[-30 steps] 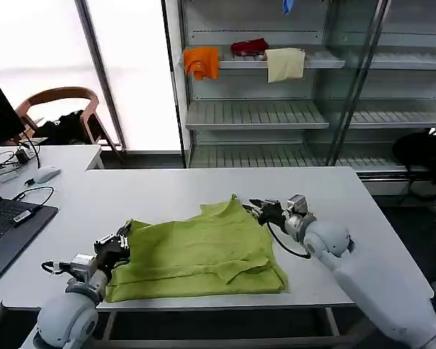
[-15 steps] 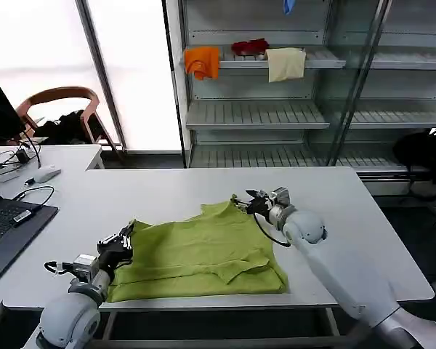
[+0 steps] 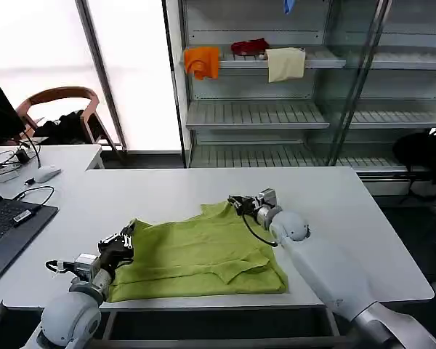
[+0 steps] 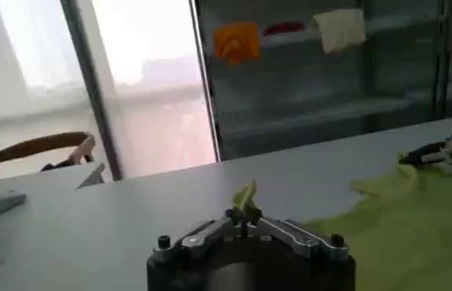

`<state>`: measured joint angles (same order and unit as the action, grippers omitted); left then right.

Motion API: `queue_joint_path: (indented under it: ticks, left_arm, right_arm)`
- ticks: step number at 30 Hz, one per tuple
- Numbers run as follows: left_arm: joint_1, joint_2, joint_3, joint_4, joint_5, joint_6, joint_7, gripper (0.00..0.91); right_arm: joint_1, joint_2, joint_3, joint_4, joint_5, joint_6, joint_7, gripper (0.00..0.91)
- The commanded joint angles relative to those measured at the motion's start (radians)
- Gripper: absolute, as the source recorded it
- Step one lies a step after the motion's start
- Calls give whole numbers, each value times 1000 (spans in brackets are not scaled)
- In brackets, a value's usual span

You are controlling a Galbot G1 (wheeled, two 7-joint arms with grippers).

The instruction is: Fold and organize the clothes.

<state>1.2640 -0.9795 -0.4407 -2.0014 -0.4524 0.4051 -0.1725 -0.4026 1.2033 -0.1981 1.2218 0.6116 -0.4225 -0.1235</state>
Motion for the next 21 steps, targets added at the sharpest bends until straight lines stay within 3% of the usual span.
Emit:
queue_joint_path:
  ticks: [1,12,21]
  left_arm:
    - [2,0,0,-2,1,3,1,0]
    - [-2,-2,-1,-5,-2,-1,1,0]
    - [9,1,-11,-9,15,34,-21,10]
  right_arm:
    - [4,28,2,-28,-24,4,3,0]
    - [-7,-46,9,109,31,28,31,0]
    - [-116,-208,41,369,128,31,99,0]
